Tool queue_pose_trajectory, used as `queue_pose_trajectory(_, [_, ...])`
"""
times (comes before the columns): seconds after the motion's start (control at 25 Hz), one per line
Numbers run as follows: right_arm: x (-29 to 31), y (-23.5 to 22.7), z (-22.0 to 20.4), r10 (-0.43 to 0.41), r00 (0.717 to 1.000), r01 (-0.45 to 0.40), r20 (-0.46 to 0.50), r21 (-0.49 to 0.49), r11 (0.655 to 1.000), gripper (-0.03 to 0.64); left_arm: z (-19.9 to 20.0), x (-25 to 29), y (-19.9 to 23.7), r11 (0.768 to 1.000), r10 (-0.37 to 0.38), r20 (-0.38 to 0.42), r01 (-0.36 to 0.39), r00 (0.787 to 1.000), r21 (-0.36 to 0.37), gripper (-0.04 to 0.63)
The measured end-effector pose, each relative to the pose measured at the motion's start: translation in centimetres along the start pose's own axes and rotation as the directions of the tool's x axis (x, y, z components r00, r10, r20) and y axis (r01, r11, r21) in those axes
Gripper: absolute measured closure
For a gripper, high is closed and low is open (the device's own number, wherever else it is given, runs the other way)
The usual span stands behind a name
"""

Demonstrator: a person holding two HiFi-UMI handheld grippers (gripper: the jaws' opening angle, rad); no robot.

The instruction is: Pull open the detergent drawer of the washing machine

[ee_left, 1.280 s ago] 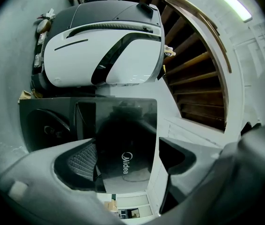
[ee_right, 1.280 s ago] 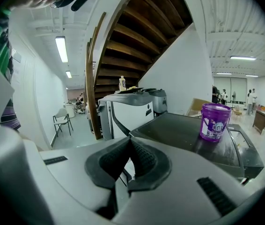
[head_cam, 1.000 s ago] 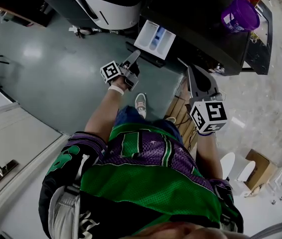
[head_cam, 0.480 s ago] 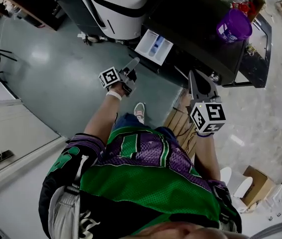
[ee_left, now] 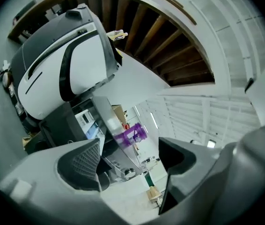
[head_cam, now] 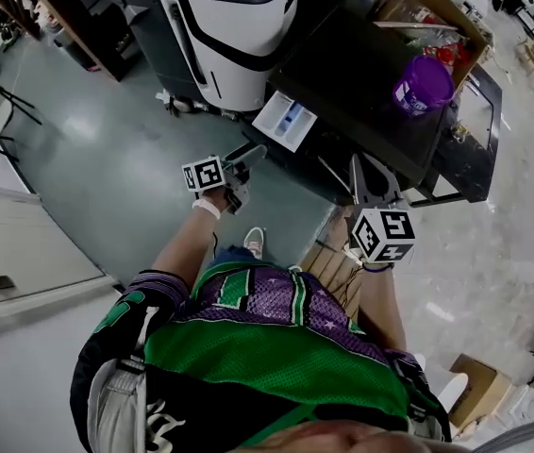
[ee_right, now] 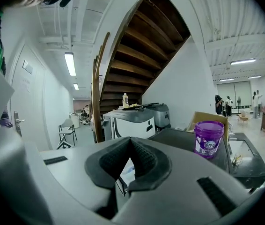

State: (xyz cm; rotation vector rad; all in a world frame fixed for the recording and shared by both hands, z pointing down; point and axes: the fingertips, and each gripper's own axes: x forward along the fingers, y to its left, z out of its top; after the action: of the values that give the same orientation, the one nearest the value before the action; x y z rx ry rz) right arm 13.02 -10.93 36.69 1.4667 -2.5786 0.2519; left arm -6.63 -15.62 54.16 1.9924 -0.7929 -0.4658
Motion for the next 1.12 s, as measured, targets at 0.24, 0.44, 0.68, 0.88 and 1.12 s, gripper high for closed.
queue_pose_trajectory(0.24, [-1.7, -0.5, 2.3, 0.007, 0.999, -0.008, 0.043, 0.020, 1.000, 0.615, 1.1, -0.4, -5.7, 0.977, 0.016, -0.054, -0.004, 0.998, 0.215, 0.195])
queue_pose_trajectory(0.44, [-2.6, -0.8, 3.9, 0.012, 0.996, -0.015, 0.086, 0.038, 0.999, 0.615, 3.1, -0.2, -10.7, 0.936, 0.002, -0.034, 0.010, 0.999, 0.352, 0.195])
queue_pose_trajectory(0.68, [-3.8, -0.2, 5.4, 0.028, 0.992, -0.034, 0.120, 0.046, 0.998, 0.615, 4.0, -1.0, -16.9, 0.931, -0.077, 0.021, 0.064, 0.997, 0.359, 0.202])
queue_pose_trajectory(0.88, [-5.2, 0.0, 6.6, 0.041, 0.989, -0.047, 0.144, 0.038, 0.998, 0.615, 4.7, -1.5, -21.4, 0.864, -0.062, 0.038, 0.035, 0.997, 0.502, 0.280])
queue_pose_trajectory(1.12, [-6.3, -0.5, 7.2, 0.045, 0.985, -0.051, 0.164, 0.032, 0.998, 0.615, 5.1, -2.3, -24.3, 0.788, -0.033, 0.058, -0.010, 0.998, 0.615, 0.356])
